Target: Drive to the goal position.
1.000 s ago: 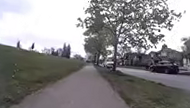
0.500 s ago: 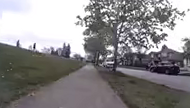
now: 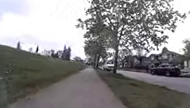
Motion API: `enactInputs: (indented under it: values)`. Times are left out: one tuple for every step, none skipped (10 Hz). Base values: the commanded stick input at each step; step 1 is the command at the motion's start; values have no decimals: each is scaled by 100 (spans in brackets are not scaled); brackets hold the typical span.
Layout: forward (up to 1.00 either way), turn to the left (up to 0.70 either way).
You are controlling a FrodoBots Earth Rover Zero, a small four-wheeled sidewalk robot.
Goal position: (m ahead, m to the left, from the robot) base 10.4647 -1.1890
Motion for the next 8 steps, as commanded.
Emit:
enactInputs:
  values:
    - [100, 0]
    - [100, 0]
    - [100, 0]
    - [100, 0]
    - [100, 0]
    - [100, 0]
    - [100, 0]
    - [100, -32]
